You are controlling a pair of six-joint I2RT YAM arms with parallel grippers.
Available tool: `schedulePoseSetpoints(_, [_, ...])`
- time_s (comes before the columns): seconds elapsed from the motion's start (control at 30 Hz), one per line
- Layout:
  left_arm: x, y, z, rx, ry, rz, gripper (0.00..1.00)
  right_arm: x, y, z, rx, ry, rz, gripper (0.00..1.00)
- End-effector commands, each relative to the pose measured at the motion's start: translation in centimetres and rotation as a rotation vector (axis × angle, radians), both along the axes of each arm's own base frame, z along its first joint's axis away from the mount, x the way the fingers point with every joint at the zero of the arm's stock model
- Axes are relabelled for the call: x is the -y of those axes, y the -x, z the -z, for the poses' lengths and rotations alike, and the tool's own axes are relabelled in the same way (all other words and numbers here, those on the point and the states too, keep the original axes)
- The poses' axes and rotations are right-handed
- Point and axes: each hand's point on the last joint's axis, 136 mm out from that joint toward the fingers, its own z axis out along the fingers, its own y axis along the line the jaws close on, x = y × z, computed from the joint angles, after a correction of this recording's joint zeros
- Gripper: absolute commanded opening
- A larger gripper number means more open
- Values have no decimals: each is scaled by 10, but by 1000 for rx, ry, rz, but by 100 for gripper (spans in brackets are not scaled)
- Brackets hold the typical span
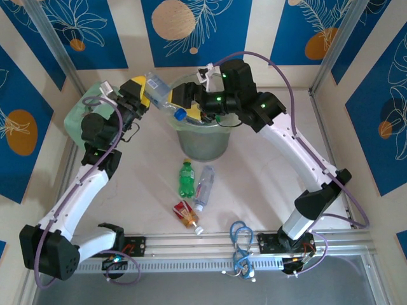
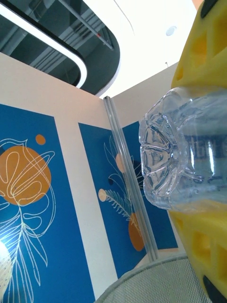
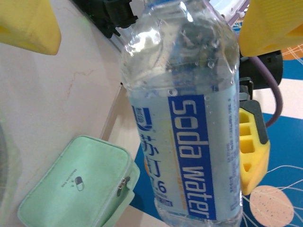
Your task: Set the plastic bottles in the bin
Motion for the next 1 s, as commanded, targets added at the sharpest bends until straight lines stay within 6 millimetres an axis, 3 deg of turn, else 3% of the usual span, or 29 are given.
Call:
schedulePoseSetpoints(0.0, [-4, 11, -21, 96, 49, 8, 47, -14, 5, -14, -2, -58, -51, 92])
schedulePoseSetpoints(0.23, [0, 10, -13, 80, 43, 17, 47, -27, 3, -22, 2, -94, -77, 84])
schedulePoseSetpoints(0.5, [2, 7, -4, 54, 28, 17, 47, -27, -2, -27, 12, -107, -72, 73])
schedulePoseSetpoints(0.77, [5, 2, 12, -2, -15, 14, 53, -23, -3, -26, 11, -102, -66, 66])
schedulePoseSetpoints(0.83, [7, 0, 15, -11, -19, 18, 62, -22, -5, -26, 8, -103, -63, 65])
schedulePoseSetpoints(0.97, [7, -2, 23, -36, -62, 10, 96, -17, -8, -26, 8, -98, -51, 64])
